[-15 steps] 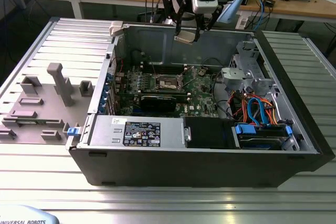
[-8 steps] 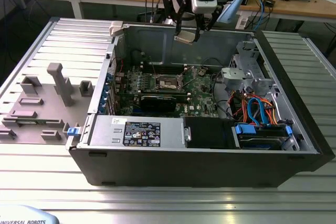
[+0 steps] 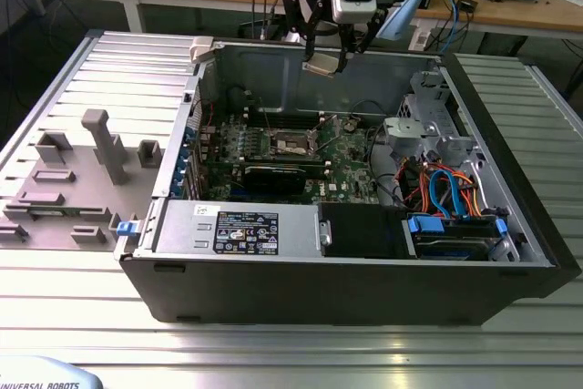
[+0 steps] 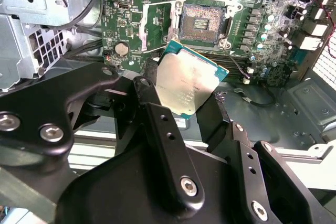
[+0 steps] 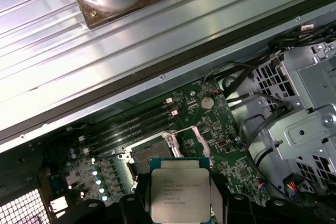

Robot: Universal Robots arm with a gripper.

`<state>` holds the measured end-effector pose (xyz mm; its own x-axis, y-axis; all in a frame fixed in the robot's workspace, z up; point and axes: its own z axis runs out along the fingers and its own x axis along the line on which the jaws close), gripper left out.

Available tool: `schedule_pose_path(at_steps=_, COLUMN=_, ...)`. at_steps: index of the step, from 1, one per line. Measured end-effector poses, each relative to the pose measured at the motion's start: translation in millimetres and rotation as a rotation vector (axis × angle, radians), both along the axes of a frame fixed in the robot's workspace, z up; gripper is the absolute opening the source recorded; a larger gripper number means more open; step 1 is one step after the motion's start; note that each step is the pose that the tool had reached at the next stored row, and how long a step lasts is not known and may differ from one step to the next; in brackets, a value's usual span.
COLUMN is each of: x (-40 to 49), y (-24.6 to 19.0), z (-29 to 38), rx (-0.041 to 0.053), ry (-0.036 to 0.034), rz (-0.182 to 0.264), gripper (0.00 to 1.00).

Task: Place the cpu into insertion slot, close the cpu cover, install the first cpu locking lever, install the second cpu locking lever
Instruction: 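Place the cpu into insertion slot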

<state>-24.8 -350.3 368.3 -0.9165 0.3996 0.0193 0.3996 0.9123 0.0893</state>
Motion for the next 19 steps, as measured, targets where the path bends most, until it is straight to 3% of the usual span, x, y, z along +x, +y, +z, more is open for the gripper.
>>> schedule_pose_path(at_steps=10, x=0.0, y=0.0, z=0.0, rx=0.0000, ry=-0.0001, rz=-0.011, gripper=0.54)
schedule_pose_path(at_steps=19, x=0.0, y=0.0, z=-0.5, rx=-0.0003, ry=0.0000, rz=-0.088, gripper=0.54)
